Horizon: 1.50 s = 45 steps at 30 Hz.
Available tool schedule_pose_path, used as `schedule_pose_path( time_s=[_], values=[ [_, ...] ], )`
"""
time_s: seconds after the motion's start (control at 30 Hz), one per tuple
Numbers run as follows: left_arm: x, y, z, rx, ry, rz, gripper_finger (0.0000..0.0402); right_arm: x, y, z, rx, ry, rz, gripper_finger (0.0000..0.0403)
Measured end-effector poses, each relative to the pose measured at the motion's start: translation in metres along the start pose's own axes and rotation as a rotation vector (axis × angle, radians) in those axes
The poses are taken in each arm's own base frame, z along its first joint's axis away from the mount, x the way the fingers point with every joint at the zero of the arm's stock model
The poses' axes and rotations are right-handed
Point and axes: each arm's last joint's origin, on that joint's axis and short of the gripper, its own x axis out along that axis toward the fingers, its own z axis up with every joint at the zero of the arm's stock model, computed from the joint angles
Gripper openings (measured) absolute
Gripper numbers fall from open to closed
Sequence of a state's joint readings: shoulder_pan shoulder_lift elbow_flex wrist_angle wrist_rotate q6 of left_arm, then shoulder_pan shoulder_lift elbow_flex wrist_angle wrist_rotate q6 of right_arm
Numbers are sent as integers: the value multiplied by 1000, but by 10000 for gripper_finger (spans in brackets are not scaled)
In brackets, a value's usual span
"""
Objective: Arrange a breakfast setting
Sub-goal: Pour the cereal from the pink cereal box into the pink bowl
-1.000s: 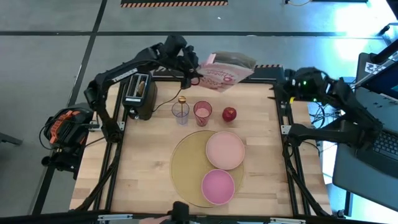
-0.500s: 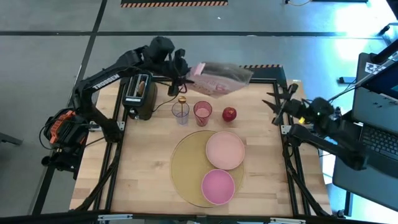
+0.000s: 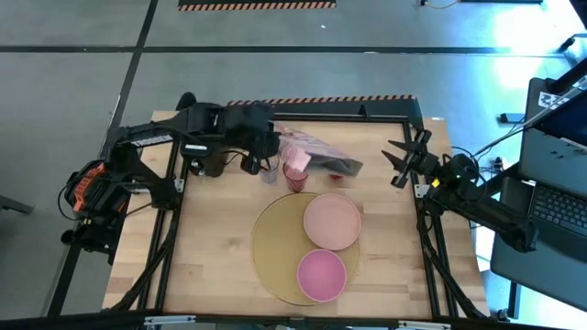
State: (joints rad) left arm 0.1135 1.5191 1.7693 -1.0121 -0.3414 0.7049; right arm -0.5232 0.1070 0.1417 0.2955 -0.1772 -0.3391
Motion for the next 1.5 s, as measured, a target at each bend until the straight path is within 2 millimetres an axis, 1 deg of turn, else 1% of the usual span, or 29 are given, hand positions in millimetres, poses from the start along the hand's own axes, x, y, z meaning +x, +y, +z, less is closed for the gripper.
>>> schedule_pose_path(
  time_s=[0.13, 0.27, 0.43, 0.5, 0.7, 0.93, 1.03, 1.1, 1.2, 1.3, 1.4, 1.5],
  values=[
    [-20, 2, 5, -5, -45, 79, 130, 0, 1, -2, 3, 24, 9, 127],
    [-39, 2, 1, 0, -73, 101, 130, 0, 2, -7, 12, 73, 24, 127],
    [-66, -9, -2, 4, -106, 71, 130, -1, 4, -12, 20, 130, 36, 127],
    [-75, -18, -3, 12, -109, 43, 130, -1, 4, -13, 19, 137, 37, 127],
    [-93, -51, 2, 33, -71, -30, 130, -1, 4, -13, 19, 138, 37, 127],
    [-111, -90, 10, -74, -54, -123, 130, -1, 6, -17, 25, 172, 49, 127],
    [-121, -106, 10, -123, -49, -192, 130, -2, 8, -24, 28, 196, 50, 127],
    [-124, -118, 12, -137, -28, -226, 130, -3, 10, -31, 28, 215, 39, 127],
    [-124, -136, 21, -150, -18, -267, 130, -5, 14, -43, 27, 245, 16, 127],
    [-117, -156, 32, -128, 20, -279, 130, -7, 18, -54, 34, 254, 5, 127],
    [-105, -179, 43, -97, 88, -285, 130, -7, 18, -54, 43, 252, -5, 127],
    [-91, -197, 48, -60, 175, -268, 130, -6, 16, -50, 44, 212, -12, 127]
  ],
)
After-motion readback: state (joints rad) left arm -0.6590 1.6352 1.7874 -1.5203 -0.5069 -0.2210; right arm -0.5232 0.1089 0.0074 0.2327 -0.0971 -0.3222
